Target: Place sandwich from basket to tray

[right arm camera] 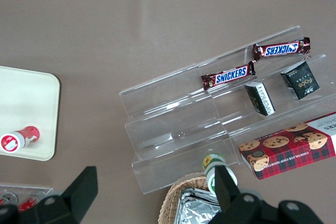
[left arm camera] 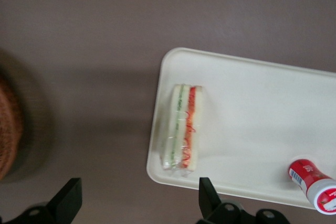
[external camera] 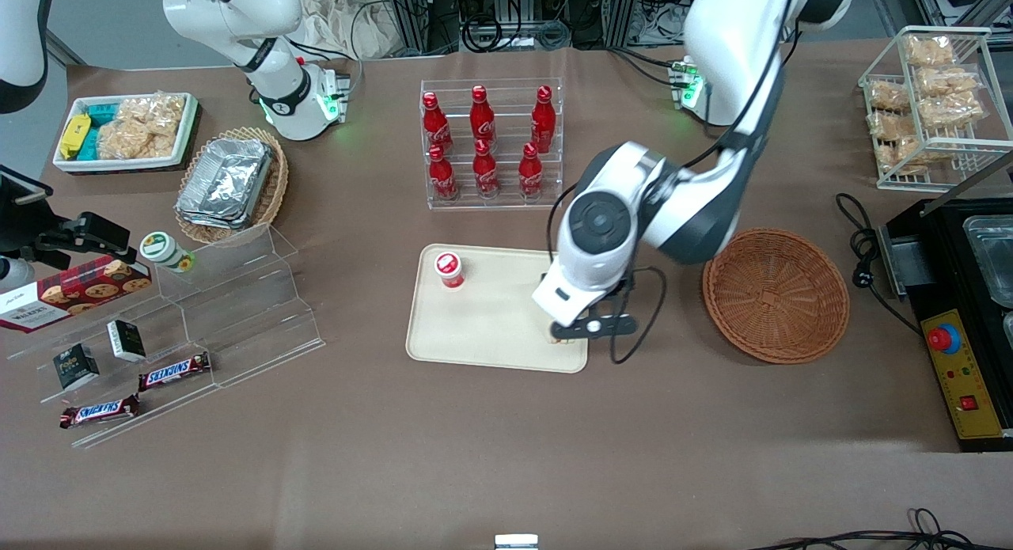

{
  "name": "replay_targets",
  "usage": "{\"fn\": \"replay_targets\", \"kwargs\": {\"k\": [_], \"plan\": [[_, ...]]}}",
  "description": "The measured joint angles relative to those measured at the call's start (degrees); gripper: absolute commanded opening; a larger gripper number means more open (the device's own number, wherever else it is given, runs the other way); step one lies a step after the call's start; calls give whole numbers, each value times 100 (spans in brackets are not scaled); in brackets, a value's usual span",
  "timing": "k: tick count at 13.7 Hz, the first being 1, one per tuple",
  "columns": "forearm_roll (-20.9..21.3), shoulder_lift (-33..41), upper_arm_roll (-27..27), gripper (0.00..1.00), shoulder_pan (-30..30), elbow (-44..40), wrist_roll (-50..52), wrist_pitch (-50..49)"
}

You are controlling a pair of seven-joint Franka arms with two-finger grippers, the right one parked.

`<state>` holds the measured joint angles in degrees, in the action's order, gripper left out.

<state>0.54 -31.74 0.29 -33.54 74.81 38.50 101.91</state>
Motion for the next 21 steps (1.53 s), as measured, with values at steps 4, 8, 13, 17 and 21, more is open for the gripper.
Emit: {"fn": "replay_targets", "kwargs": {"k": [4, 8, 13, 17, 21], "plan": [[-1, 579, 465, 100, 16, 260, 60, -376], [-1, 1284, 841, 100, 23, 944, 61, -385], [-1, 2280, 1364, 100, 25, 1610, -434, -667], [-2, 2910, 2109, 100, 38, 1917, -1571, -955], [5, 3522, 2565, 100, 64, 2145, -2227, -1431]]}}
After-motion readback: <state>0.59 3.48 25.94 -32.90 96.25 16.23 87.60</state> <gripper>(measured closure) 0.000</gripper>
